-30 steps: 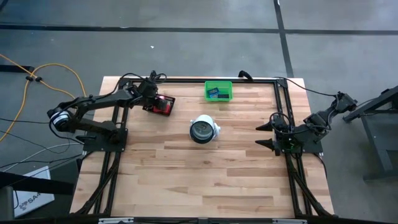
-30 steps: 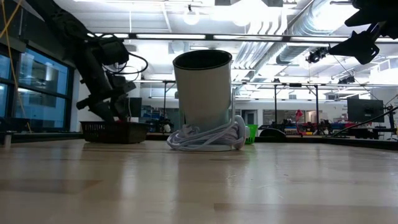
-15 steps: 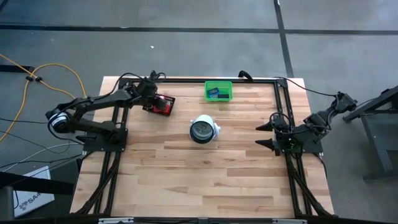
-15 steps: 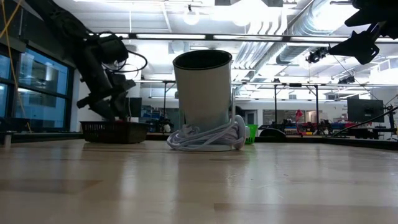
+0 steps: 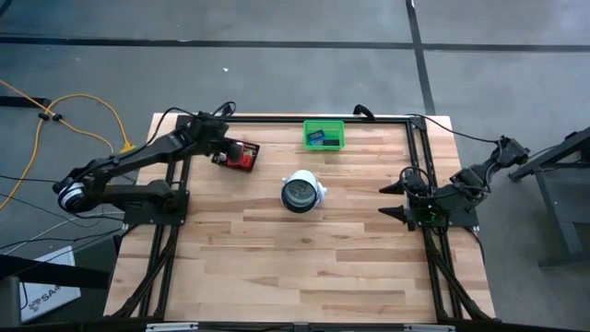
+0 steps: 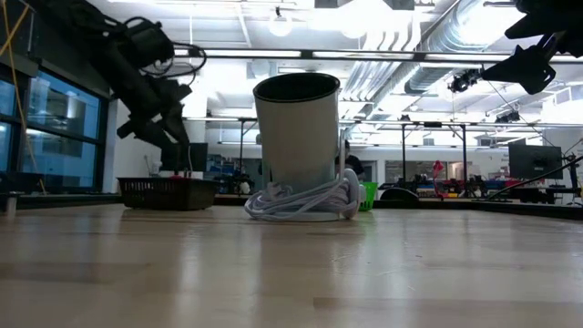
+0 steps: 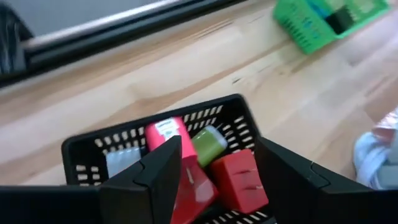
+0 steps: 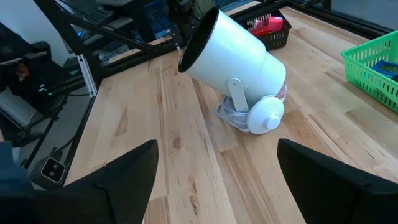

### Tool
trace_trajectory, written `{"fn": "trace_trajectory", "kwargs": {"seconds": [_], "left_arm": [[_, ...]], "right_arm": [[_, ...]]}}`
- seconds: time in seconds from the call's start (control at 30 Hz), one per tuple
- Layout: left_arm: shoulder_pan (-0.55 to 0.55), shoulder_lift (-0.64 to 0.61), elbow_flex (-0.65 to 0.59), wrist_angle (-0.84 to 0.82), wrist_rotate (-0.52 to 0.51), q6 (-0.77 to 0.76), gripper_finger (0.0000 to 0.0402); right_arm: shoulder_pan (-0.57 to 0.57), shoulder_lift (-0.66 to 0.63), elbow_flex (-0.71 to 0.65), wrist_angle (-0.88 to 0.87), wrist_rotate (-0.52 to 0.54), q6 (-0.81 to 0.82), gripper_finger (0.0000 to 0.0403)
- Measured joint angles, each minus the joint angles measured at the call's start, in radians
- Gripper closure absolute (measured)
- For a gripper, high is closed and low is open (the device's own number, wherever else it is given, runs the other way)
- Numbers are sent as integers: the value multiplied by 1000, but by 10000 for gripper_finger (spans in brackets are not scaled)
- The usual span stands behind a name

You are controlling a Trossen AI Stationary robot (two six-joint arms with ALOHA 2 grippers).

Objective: Pick & Place Office items
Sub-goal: Return to Home Position

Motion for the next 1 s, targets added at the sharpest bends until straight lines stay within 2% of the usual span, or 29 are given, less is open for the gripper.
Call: {"fn": "trace_trajectory", "kwargs": {"seconds": [0.4,0.77,1.0], "left_arm": [[-95,-84,0,86,28,279,206],[-129,-84,0,98,182,299,206],[-181,-84,0,107,196,265,206]], "right_arm": [[0,0,0,0,0,0,86],[0,0,0,0,0,0,86],[0,0,0,0,0,0,86]]}}
